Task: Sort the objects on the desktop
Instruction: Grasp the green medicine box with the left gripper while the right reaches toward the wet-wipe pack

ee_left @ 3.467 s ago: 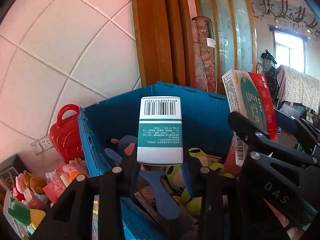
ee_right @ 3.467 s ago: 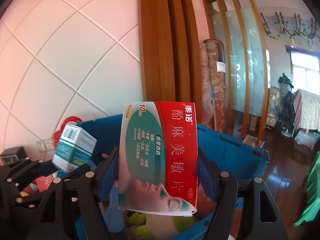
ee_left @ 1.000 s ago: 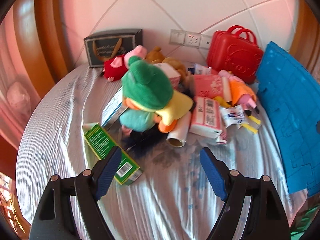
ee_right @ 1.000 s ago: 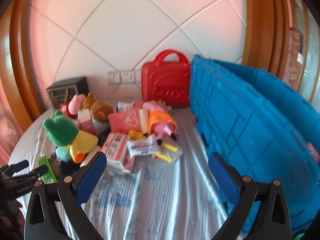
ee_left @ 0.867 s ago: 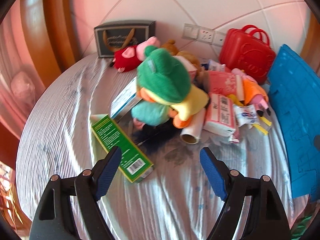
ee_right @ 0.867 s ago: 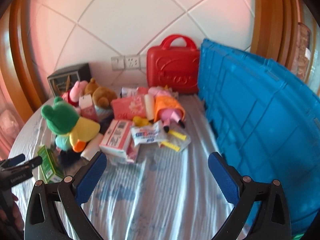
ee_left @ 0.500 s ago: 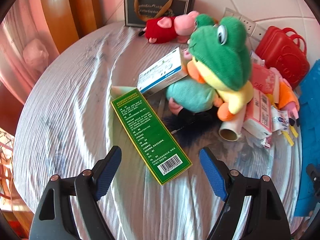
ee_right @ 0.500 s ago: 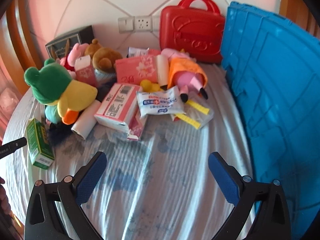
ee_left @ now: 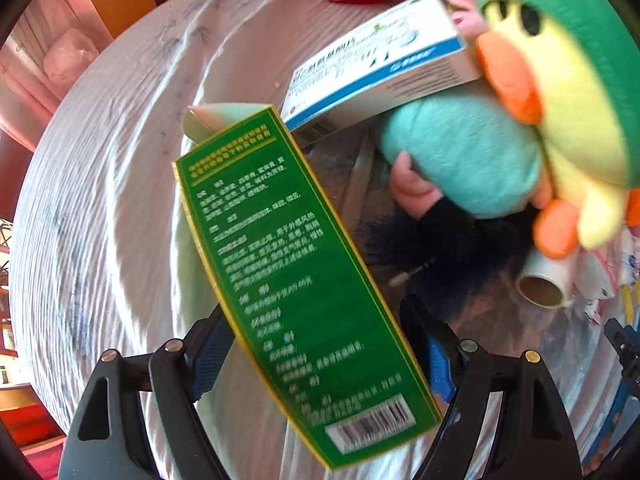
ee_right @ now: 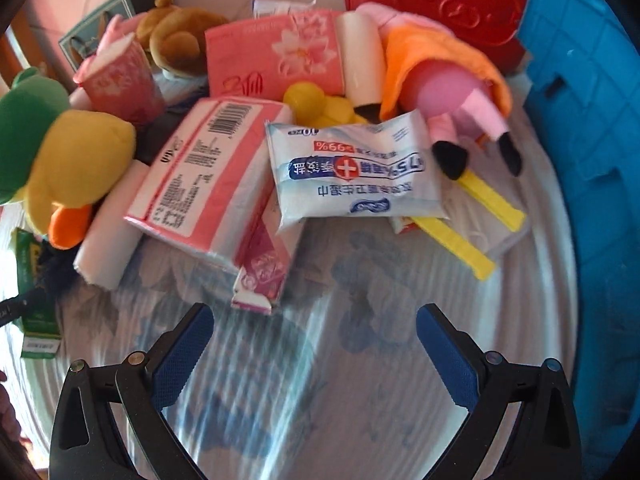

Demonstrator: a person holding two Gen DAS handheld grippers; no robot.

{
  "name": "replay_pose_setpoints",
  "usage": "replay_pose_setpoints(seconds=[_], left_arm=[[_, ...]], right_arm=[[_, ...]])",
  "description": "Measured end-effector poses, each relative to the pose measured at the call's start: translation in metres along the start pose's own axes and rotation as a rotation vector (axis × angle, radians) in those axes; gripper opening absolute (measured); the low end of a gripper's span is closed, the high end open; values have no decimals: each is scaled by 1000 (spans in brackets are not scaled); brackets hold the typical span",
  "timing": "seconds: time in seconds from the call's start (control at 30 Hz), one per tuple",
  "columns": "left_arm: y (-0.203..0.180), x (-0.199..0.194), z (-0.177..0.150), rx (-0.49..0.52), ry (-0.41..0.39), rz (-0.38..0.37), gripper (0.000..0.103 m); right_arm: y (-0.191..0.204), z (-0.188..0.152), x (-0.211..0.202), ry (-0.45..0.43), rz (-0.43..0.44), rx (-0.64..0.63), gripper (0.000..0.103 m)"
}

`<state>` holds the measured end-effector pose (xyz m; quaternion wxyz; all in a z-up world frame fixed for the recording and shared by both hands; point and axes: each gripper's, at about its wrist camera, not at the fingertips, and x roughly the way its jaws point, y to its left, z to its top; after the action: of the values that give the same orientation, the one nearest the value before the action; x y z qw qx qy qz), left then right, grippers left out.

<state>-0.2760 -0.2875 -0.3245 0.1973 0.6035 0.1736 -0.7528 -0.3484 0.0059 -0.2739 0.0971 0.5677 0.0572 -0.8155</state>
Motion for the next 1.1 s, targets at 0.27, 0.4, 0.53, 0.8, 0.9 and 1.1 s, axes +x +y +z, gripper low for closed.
replay_pose_setpoints(seconds=[0.27, 0.4, 0.53, 0.8, 0.9, 1.1], left_arm=[[3, 11, 18, 23, -3, -1, 102], [3, 5, 18, 32, -48, -1, 103], [3, -2, 19, 27, -69, -1, 103], [6, -16, 24, 43, -31, -8, 101], [9, -28, 21, 56, -36, -8, 80], [21, -48, 10, 75, -41, -7, 59]], right_arm=[[8, 15, 46, 41, -4, 9, 103], [16, 14, 47, -5, -14, -29, 103], [16, 8, 44, -55, -17, -19, 103], [18, 7, 43, -99, -23, -9, 103], [19, 6, 42, -106, -22, -15, 103], [20, 8, 39, -95, -29, 2, 95]])
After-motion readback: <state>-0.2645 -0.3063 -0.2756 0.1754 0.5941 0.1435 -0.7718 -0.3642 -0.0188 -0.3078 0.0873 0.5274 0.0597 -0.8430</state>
